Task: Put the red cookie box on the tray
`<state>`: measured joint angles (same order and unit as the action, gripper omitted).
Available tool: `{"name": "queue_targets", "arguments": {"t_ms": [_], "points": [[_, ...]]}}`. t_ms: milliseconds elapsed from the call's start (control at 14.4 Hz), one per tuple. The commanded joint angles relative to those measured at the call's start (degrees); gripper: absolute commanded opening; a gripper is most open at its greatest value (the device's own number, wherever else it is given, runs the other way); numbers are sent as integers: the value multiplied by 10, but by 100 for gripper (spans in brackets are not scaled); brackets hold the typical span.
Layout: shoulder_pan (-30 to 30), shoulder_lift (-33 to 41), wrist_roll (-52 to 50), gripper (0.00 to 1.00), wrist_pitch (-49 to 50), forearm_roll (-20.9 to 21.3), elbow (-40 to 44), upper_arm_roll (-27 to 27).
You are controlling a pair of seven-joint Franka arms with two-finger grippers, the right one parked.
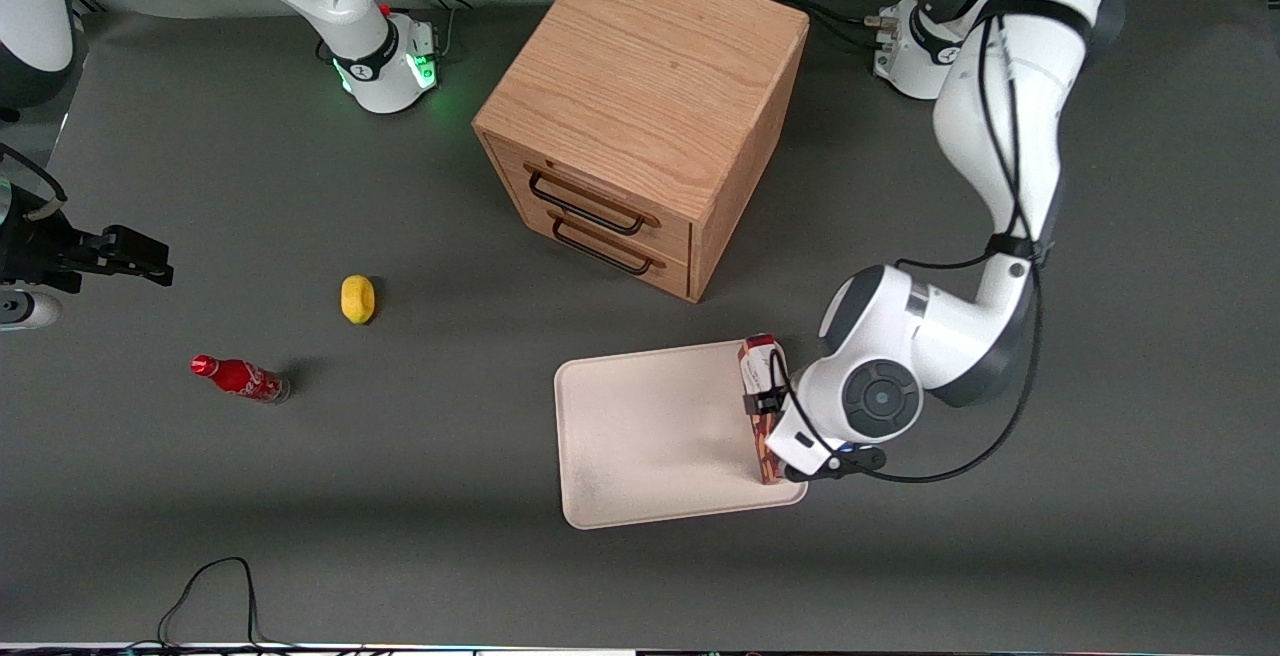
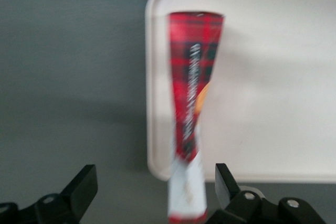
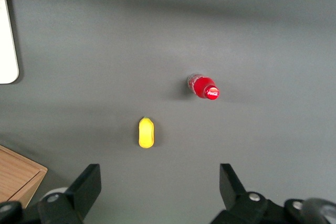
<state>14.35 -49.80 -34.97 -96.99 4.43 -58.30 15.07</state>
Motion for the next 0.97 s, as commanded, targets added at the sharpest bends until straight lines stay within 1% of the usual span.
{"name": "queue_targets", "arguments": {"t_ms": [0,69,139,277,416,624,694,832,902], "points": [[-40,143,40,100,26,3,-141,-1],[-54,186,59,100,29,2,-177,-2],[-70,221,74,100,52,2,-194,-2],[-106,269,129,100,122,4,-196,-3],[-144,315,189,100,156,6,-203,-3],[-201,402,216,100,143,3,-283,-2],[-211,431,218,100,128,3,-322,-2],[-237,507,236,100,68,-1,-430,-3],[-251,523,239,100,61,-12,-449,-4]]}}
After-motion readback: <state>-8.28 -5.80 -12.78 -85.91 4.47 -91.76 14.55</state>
